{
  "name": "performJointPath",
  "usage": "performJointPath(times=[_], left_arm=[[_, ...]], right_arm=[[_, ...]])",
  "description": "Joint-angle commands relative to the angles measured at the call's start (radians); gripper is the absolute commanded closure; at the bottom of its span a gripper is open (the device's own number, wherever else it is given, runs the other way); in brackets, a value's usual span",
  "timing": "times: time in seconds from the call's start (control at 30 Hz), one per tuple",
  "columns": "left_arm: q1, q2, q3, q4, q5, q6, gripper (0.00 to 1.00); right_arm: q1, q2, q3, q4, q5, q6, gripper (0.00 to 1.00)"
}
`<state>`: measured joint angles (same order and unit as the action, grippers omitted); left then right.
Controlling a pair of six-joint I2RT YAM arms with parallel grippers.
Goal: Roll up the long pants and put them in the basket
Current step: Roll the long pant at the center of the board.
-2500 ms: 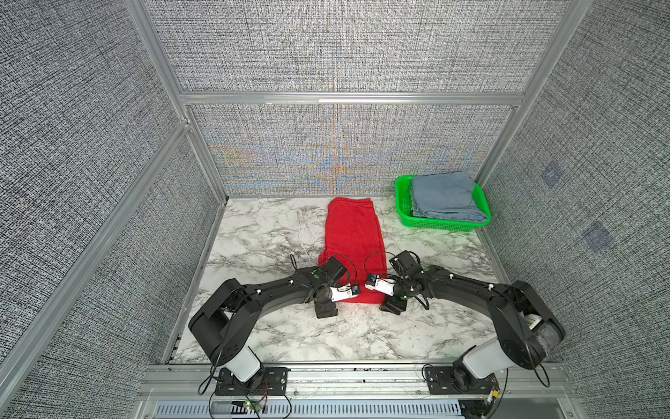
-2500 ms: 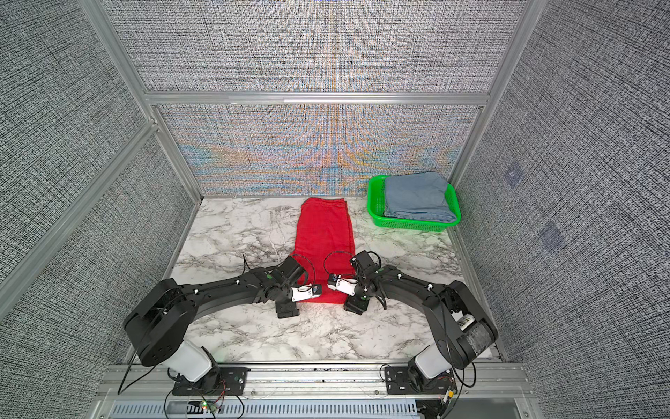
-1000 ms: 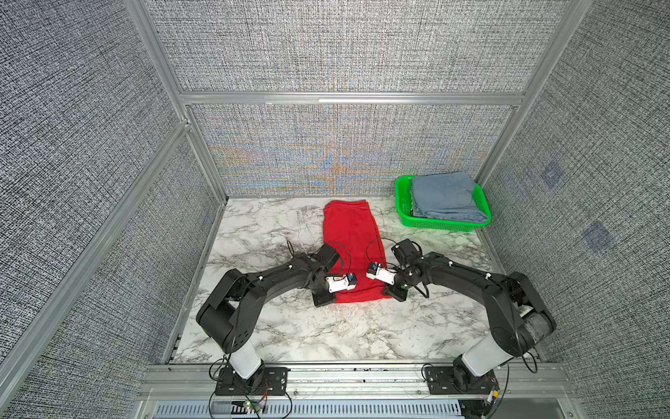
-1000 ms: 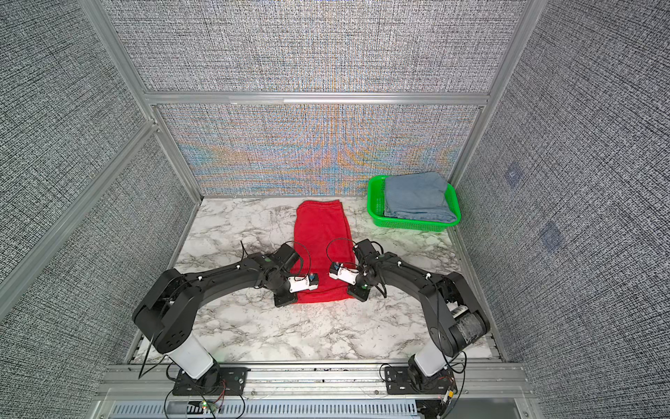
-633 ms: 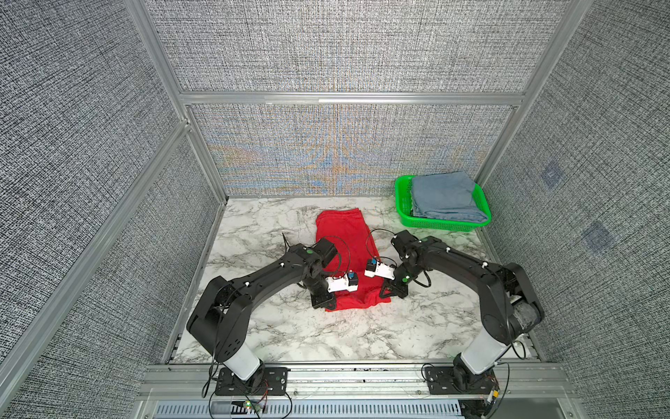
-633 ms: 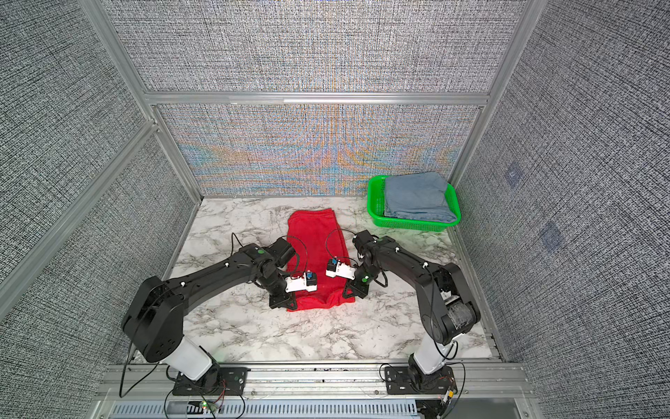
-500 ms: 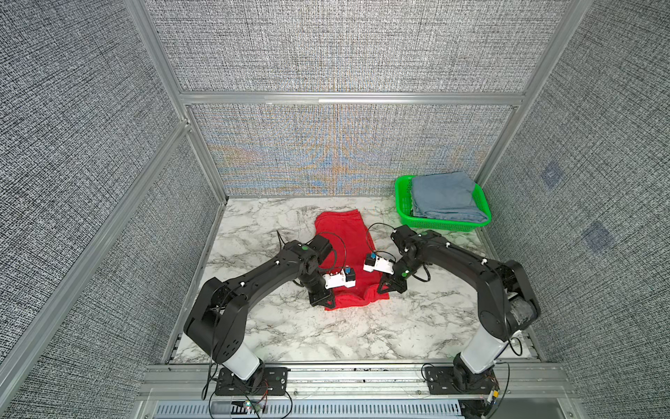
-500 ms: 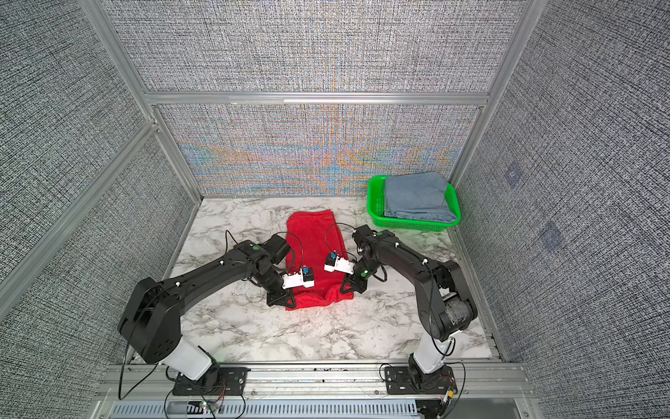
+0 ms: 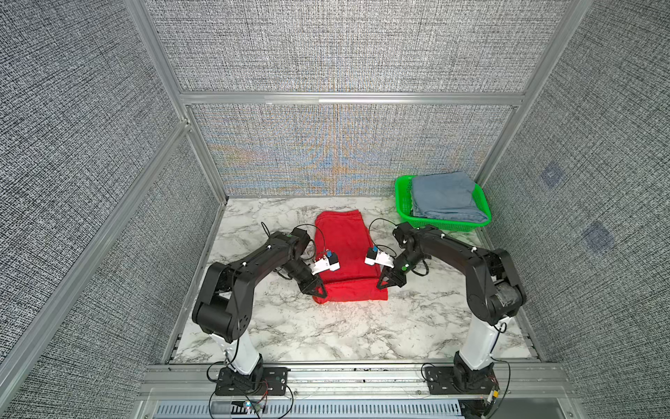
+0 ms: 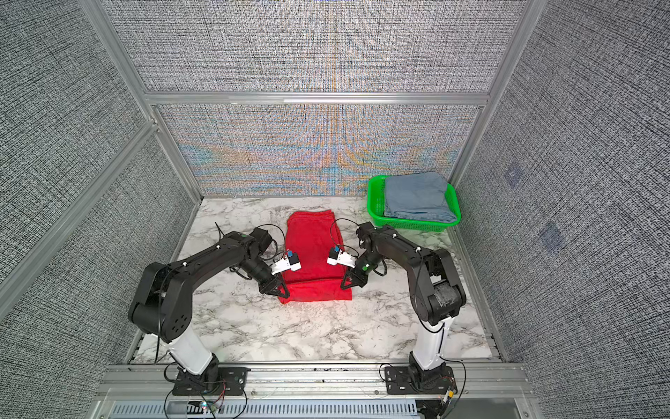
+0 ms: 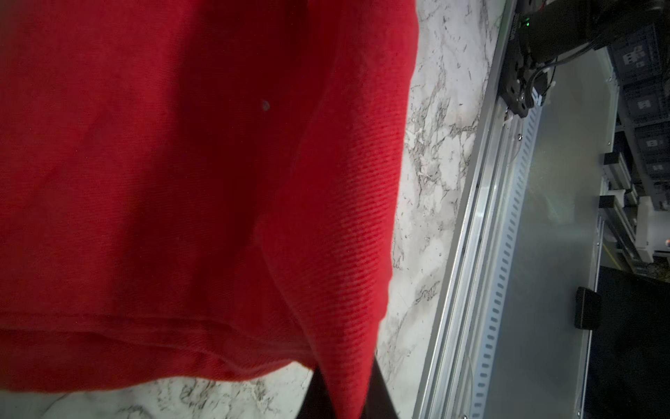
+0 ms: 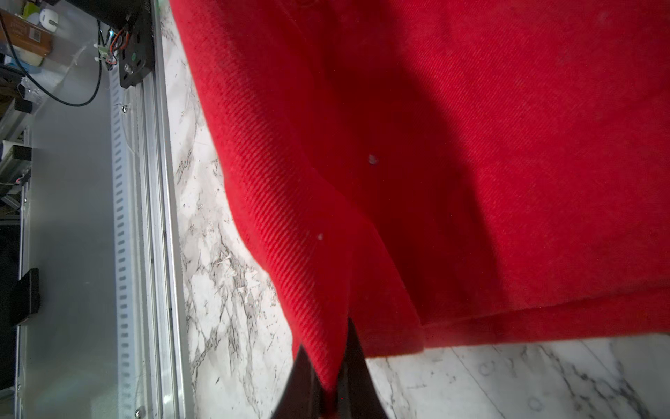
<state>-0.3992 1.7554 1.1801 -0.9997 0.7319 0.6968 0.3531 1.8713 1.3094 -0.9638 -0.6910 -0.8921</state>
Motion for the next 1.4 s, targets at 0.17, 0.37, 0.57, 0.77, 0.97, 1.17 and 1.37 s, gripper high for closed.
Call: performJointPath(times=[0.17,0.37,0.57,0.77,0.97,1.17,1.37], left_arm=[[0.057,0.076,0.011,-0.038,0.008,0.058,0.98],[0.057,0.054,-0.035,-0.036,-0.065,0.078,0.98],[0.057,0.008,-0.052,-0.056,-0.159,0.1,0.98],[0.059,0.038,-0.01,-0.157,-0.108,0.138,0.98],[0.062,0.078,-0.01,-0.146,-0.086,0.119,0.98],[0.073,0.134,0.001,-0.114,-0.115,0.094,0.98],[0.111,0.173,0.025,-0.075,-0.144,0.056,0.98]], right_arm=[[-0.04,0.037,0.02,-0.016,0.002,-0.024,1.0],[-0.046,0.054,0.025,-0.032,0.003,-0.045,1.0],[-0.057,0.004,-0.009,-0.027,0.008,-0.074,1.0],[-0.057,0.033,0.006,-0.048,-0.005,-0.084,1.0],[-0.057,0.074,0.033,-0.029,-0.015,-0.067,1.0],[-0.057,0.127,0.063,-0.008,-0.004,-0.036,1.0],[-0.057,0.156,0.072,0.02,0.029,-0.009,1.0]])
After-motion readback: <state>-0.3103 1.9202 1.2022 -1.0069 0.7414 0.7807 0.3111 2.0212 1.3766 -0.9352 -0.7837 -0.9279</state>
